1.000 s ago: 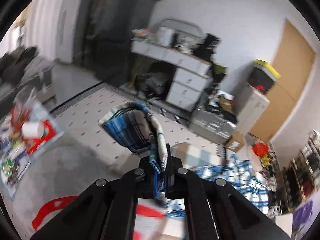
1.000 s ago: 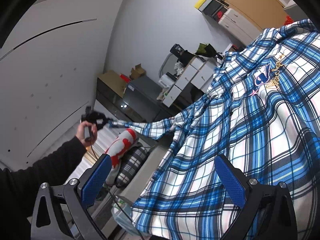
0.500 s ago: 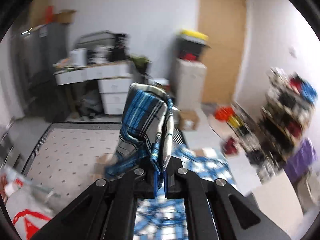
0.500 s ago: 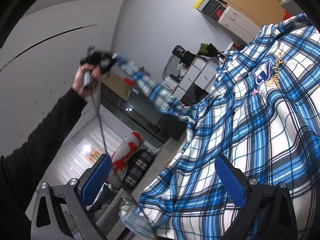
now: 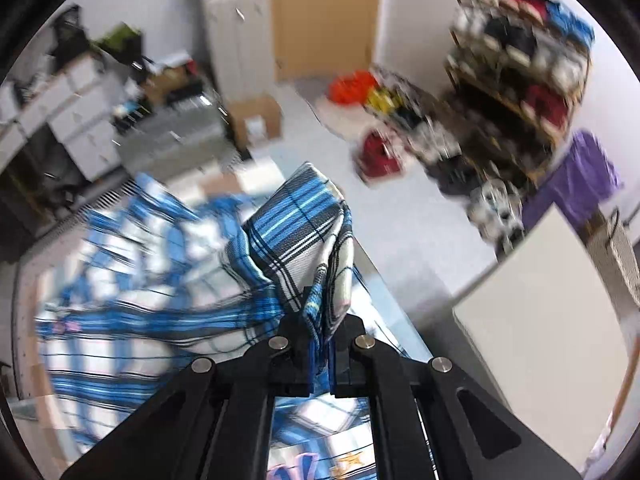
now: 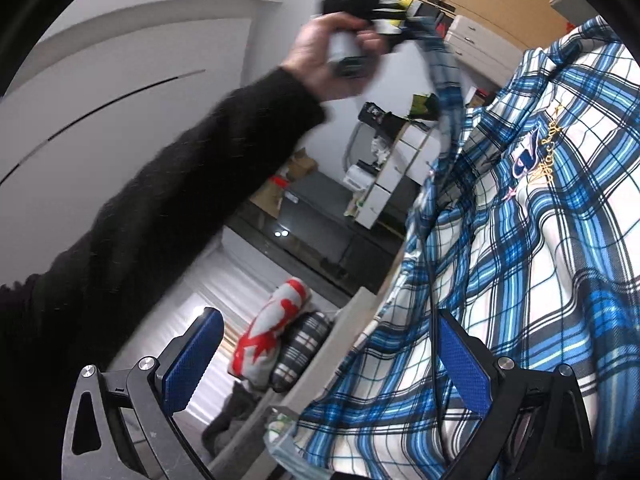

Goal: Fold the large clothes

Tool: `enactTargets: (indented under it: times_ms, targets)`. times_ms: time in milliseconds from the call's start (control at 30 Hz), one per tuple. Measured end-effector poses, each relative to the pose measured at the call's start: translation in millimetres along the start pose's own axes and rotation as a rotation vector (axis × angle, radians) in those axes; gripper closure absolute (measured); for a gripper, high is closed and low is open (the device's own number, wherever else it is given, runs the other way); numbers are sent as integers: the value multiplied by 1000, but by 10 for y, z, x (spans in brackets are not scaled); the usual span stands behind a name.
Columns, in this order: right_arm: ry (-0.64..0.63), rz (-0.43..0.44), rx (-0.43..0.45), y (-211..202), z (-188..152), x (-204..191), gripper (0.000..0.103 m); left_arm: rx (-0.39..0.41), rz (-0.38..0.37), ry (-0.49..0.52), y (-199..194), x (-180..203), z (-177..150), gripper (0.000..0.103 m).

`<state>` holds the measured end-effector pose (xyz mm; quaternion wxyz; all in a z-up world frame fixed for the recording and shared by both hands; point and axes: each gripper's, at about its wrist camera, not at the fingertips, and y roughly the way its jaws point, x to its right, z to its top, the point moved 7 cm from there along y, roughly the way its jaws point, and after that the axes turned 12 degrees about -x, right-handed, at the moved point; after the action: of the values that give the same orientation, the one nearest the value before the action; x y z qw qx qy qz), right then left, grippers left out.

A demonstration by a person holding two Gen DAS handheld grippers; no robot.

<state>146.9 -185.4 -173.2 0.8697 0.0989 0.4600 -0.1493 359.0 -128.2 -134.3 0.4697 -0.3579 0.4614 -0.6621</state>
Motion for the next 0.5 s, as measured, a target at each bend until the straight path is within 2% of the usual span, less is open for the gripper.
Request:
enactTargets:
  times_ms: [67,167,233,300,333,400,433,467,500]
  targets:
    - [19,37,19,-55,33,28,0,-86,-37,24,251,74,-23,103]
    - [50,91,53,-114,87,81,0,-190,-18,108,459,167,-135,100]
    - [51,95,51,-113,93,77,0,-272,-77,185,466,180,-310,98]
    - [45,88,51,-113,82,67,0,-274,-141,204,264,154,-420,98]
    - [42,84,49,-113,81,63,0,-242,-204,193,98,92,-424,98]
    - [39,79,51,-115,79,59,0,-189,-267,188,-234,-101,-414,94]
    - [41,79,55,-122,83,63,0,-133,-259,154,-422,-306,-411,80]
    - [43,79,58,-123,83,59,0,-91,-243,126,-550,-472,-427,49]
    - [46,80,64,-126,82,59,0,-38,-220,73,-706,-750,-443,30]
